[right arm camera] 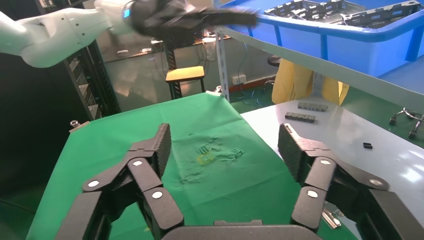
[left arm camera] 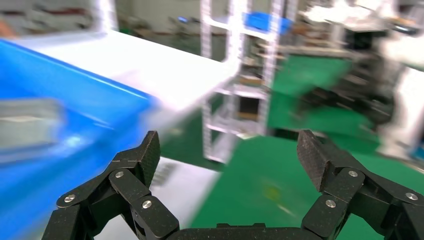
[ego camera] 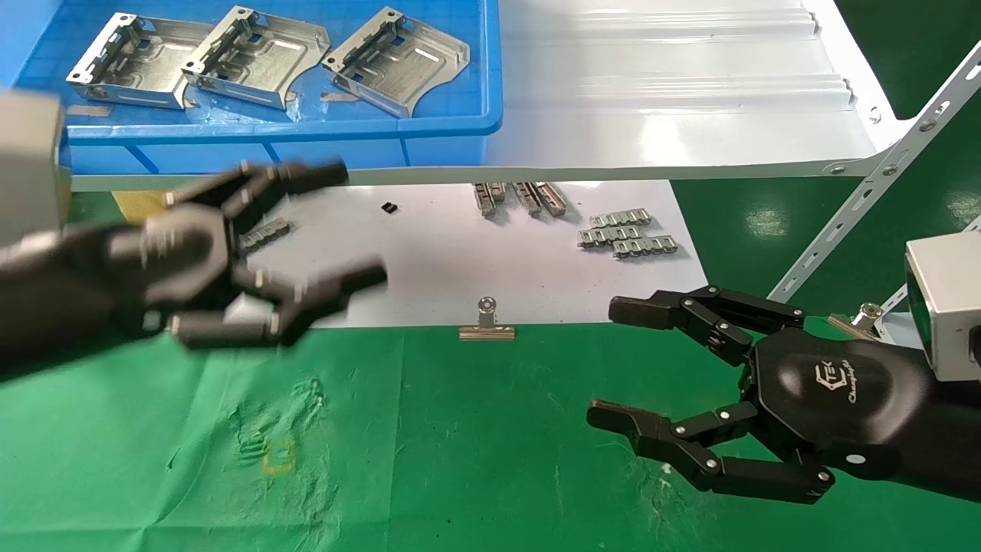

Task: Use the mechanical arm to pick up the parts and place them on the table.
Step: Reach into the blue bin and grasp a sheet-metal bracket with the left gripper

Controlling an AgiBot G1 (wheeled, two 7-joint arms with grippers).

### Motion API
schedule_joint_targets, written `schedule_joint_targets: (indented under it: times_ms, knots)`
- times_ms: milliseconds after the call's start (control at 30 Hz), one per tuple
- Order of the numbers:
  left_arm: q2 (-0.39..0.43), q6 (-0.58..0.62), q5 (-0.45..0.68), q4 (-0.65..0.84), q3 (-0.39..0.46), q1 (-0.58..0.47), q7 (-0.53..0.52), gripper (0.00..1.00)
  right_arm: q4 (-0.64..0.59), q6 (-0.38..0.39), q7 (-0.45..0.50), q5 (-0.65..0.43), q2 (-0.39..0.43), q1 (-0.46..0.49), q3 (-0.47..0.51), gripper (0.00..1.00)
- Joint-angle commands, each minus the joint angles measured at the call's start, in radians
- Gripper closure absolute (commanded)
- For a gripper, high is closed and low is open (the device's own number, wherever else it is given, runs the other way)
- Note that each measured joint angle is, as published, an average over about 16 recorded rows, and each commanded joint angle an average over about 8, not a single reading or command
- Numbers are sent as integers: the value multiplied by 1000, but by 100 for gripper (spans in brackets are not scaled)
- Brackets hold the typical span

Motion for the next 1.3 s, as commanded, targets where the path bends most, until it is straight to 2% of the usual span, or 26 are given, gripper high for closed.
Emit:
schedule_joint_targets:
  times_ms: [33, 333, 767, 1067, 1133, 1167, 1233, 1300]
  knots:
    - [23, -49, 22, 20, 3, -30, -4, 0, 0, 0, 0, 0, 0, 0, 0, 100]
    - [114, -160, 165, 227, 52, -251, 11, 0, 0, 0, 0, 0, 0, 0, 0, 100]
    - [189, -130, 437, 650, 207, -618, -8, 0, 0, 0, 0, 0, 0, 0, 0, 100]
    - [240, -137, 540, 881, 265, -766, 30, 1, 0, 0, 0, 0, 0, 0, 0, 100]
    - [250, -144, 553, 919, 272, -786, 40, 8, 0, 0, 0, 0, 0, 0, 0, 100]
    - [255, -148, 559, 936, 275, -795, 44, 14, 0, 0, 0, 0, 0, 0, 0, 100]
    - [264, -157, 567, 966, 279, -809, 53, 33, 0, 0, 0, 0, 0, 0, 0, 100]
    - [272, -167, 572, 993, 282, -819, 62, 58, 0, 0, 0, 0, 0, 0, 0, 100]
